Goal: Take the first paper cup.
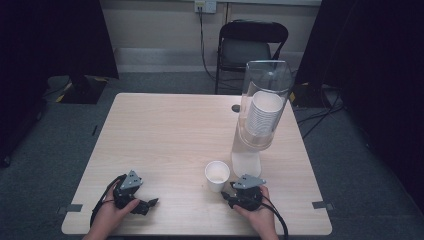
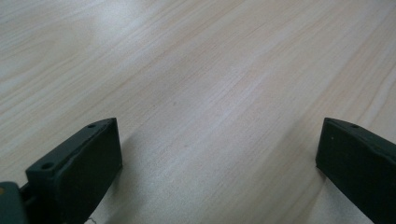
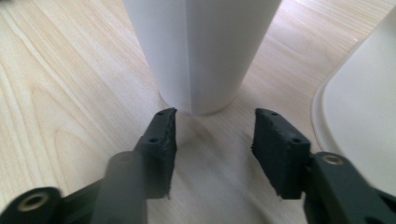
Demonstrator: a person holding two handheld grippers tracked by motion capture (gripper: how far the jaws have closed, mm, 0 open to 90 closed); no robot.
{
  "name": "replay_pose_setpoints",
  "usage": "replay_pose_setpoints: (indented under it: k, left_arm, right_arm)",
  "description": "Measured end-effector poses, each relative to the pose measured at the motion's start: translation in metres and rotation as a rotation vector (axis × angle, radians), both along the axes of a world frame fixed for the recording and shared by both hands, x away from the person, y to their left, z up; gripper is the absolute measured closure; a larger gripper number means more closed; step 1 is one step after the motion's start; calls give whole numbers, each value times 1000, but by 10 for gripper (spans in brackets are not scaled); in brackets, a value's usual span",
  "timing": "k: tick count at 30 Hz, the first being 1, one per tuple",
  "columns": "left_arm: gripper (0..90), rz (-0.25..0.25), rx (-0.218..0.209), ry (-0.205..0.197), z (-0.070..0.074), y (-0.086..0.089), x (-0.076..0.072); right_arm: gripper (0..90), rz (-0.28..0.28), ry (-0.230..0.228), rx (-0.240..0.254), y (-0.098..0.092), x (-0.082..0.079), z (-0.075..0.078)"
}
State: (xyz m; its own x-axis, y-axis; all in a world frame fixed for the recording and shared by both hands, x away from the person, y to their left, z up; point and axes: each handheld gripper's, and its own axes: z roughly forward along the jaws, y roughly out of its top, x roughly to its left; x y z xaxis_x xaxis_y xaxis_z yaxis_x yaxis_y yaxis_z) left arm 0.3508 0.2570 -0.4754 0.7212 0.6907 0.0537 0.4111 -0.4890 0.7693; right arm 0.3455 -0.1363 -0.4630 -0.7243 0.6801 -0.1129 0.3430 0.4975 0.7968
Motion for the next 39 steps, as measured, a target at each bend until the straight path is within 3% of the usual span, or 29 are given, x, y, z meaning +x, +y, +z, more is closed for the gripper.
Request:
replay_pose_setpoints:
  k: [5,15,18,25,27,31,39]
  left_arm:
    - [0,0,0,0,0,0,0]
    - [0,3,1,1,0,0,1]
    - [0,3,0,1,0,0,1]
    - [0,3,0,1,0,0,1]
    - [0,2,0,1,0,0,1]
    - [0,3,0,1,0,0,1]
    - [0,3,0,1,0,0,1]
  right_arm:
    - [563,6,-5,-31,19,6,3]
    - [550,43,-15,-44,56,24,11]
    - [424,17,0,-21,61,26,13]
    - [284,-73,-25,51,31,19,19]
    - [246,-97,-54,77,21,16,22]
    - [216,-142,-65,129,0,10,26]
    - [187,-224,-90,152,-27,7,27]
